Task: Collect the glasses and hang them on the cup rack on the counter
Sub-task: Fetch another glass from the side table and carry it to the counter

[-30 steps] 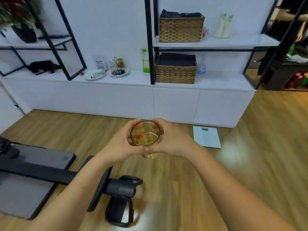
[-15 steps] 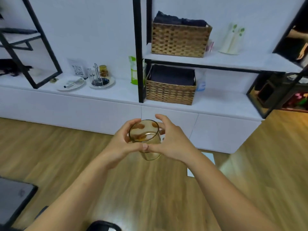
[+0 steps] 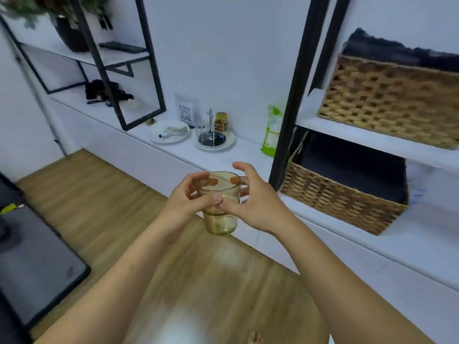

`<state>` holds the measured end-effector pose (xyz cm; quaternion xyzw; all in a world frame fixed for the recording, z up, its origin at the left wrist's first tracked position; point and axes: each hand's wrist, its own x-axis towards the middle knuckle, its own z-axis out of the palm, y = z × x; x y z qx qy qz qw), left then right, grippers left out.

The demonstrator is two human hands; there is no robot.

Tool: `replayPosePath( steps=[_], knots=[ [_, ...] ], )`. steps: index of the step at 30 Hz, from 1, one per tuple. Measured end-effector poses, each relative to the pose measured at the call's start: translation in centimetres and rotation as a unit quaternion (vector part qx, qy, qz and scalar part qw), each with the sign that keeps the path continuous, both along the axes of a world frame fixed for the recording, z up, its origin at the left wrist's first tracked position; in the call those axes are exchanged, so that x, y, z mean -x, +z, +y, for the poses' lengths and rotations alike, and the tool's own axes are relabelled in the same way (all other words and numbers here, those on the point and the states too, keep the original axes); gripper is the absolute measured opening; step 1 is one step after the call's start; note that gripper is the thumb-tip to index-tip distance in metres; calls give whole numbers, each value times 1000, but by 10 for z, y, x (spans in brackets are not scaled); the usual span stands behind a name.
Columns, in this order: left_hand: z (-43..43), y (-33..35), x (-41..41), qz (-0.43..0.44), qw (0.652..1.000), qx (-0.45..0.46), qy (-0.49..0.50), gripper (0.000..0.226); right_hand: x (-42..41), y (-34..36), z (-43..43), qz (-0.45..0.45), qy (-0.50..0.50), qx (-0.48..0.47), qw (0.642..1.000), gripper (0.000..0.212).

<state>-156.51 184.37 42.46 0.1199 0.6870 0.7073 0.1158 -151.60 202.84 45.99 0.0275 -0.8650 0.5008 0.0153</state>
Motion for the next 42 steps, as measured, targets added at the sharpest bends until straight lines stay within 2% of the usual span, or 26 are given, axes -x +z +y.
replayPosePath(
  steps=[7, 12, 17, 21, 27, 34, 40, 42],
  knots=[
    [2, 7, 109, -53, 990, -25, 131, 61, 152, 9, 6, -4, 90, 30, 995, 86],
    [-12, 3, 183, -90, 982, -34, 165, 63, 236, -4, -13, 2, 113, 44, 993, 76],
    [-26, -17, 287, -123, 983, 3, 139, 65, 331, -27, -29, -2, 67, 15, 998, 58],
    [-42, -22, 373, -179, 979, 34, 88, 78, 409, -39, -52, -16, 11, -3, 1000, 49],
    [-60, -14, 492, -213, 976, 45, 31, 58, 511, -43, -74, -12, -62, -16, 998, 32],
    [-50, -29, 588, -237, 971, 28, -24, 26, 606, -56, -58, -95, -141, 3, 985, 31],
    [-46, -35, 661, -242, 970, 29, -6, 34, 698, -72, -54, -130, -129, -2, 983, 32],
    [-48, -37, 684, -249, 968, 28, -11, 43, 725, -72, -54, -149, -116, -5, 982, 34]
  ],
)
